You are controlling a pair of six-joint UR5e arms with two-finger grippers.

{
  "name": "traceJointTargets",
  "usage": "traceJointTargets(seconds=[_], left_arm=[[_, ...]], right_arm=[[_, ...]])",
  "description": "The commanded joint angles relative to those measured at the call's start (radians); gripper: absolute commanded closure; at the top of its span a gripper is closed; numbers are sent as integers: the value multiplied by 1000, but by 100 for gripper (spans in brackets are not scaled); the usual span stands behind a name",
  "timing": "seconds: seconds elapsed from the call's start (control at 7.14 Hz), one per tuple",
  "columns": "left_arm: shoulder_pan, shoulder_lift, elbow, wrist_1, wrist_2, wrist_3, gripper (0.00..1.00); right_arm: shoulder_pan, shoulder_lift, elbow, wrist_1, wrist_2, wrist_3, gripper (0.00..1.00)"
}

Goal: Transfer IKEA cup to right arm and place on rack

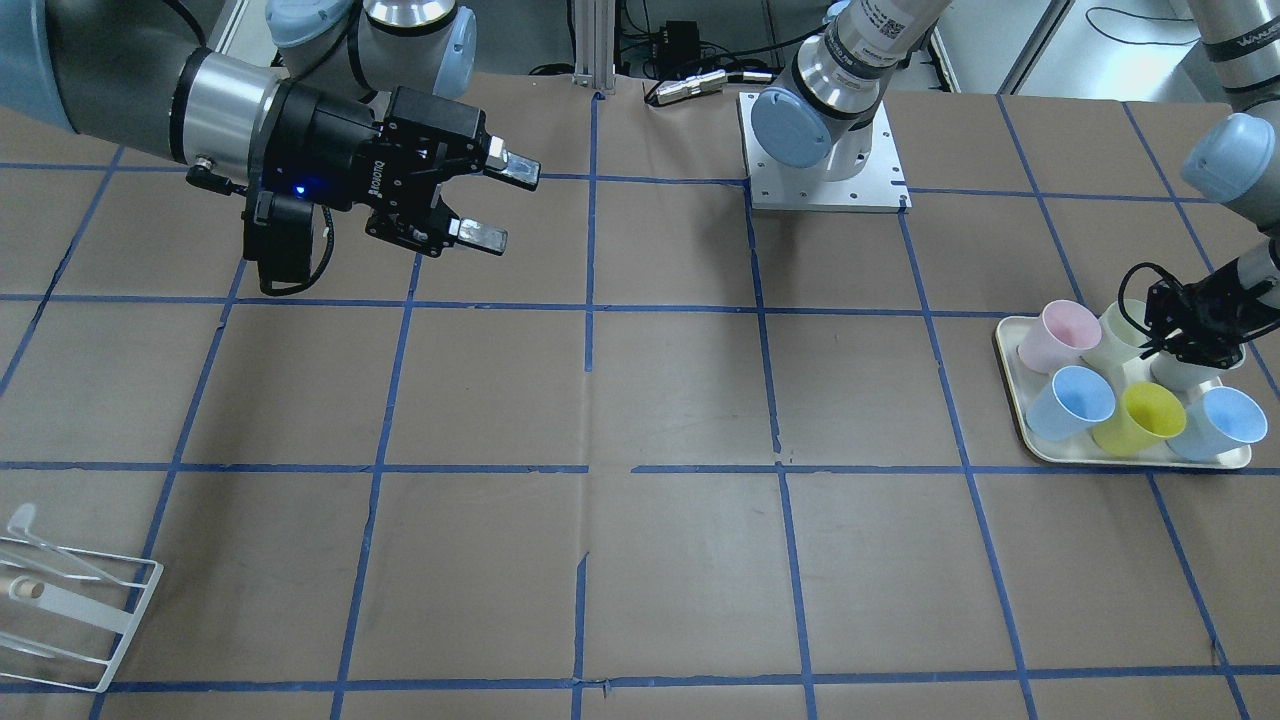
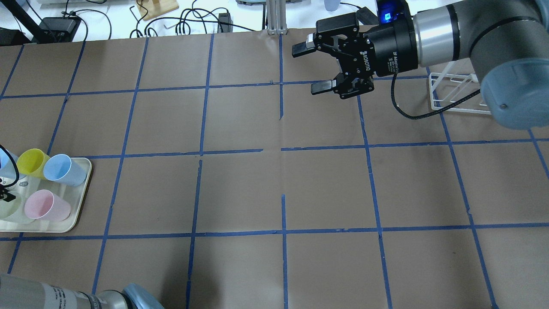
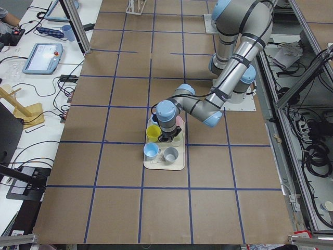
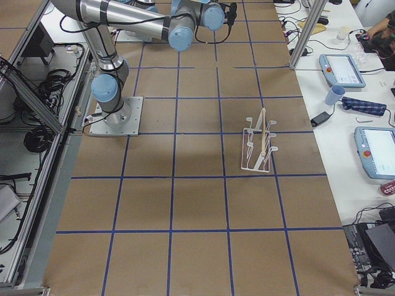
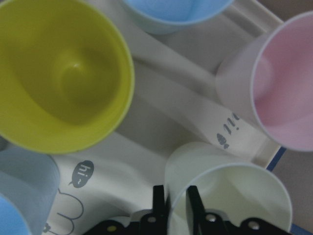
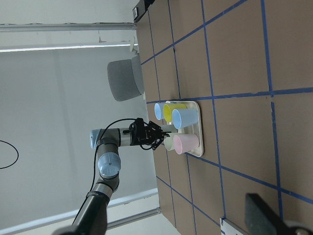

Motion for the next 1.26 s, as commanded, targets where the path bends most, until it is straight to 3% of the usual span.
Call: traceJointTargets(seconds=[0.0,0.28,0.7,0.98,1.12], left_arm=[[-39,38,23,-18,32,-50,100],[-81,80,98,-112,54,-90,100],[-161,158,254,-527,28,-352,100],[-196,215,301,-765,-157,-495,100],[-216,229,285,-853,-314,-535,100]], right_arm=[[0,10,48,-17,131,2,0],[0,11,100,-17,177,-1,0],[0,34,102,-14,250,10,0],[0,53,101,-14,306,14,0],[0,57,102,-10,312,14,0]])
